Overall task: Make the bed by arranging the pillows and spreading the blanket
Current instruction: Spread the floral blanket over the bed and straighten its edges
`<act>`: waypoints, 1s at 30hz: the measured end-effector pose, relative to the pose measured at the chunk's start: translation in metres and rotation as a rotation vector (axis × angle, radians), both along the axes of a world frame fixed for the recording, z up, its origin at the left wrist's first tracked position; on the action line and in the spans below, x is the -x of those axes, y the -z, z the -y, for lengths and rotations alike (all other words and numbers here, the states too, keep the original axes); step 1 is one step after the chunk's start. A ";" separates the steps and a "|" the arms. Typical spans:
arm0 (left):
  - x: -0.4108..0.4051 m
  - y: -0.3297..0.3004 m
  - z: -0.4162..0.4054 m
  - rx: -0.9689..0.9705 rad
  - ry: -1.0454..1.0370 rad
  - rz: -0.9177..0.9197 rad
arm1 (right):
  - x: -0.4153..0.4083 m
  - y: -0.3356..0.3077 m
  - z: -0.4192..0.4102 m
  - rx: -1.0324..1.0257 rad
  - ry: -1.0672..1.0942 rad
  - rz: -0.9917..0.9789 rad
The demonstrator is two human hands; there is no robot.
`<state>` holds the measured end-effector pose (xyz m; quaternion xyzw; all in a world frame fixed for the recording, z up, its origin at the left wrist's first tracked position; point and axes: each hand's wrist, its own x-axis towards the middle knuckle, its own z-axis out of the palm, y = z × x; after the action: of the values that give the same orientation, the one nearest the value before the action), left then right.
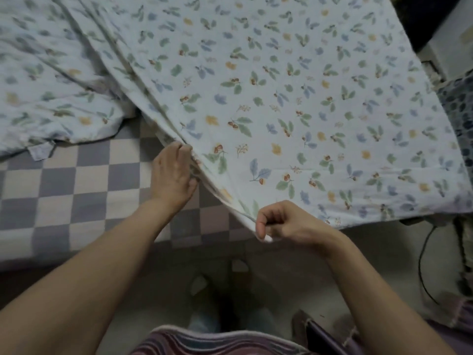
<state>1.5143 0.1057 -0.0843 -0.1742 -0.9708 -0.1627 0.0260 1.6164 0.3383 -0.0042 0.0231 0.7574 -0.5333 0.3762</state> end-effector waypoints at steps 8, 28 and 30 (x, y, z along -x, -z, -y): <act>0.030 -0.011 -0.024 -0.235 -0.508 0.133 | 0.000 -0.015 -0.015 0.030 0.072 0.011; -0.088 -0.018 0.067 -0.375 -0.946 0.453 | 0.021 0.076 0.040 -0.578 -0.276 0.063; -0.117 -0.011 0.101 -0.161 -0.956 0.511 | 0.026 0.083 0.068 -0.651 -0.385 0.000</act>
<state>1.6310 0.0045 -0.0737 0.3339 -0.9017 -0.2439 -0.1263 1.5903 0.2703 -0.0873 -0.0016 0.8777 -0.1843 0.4425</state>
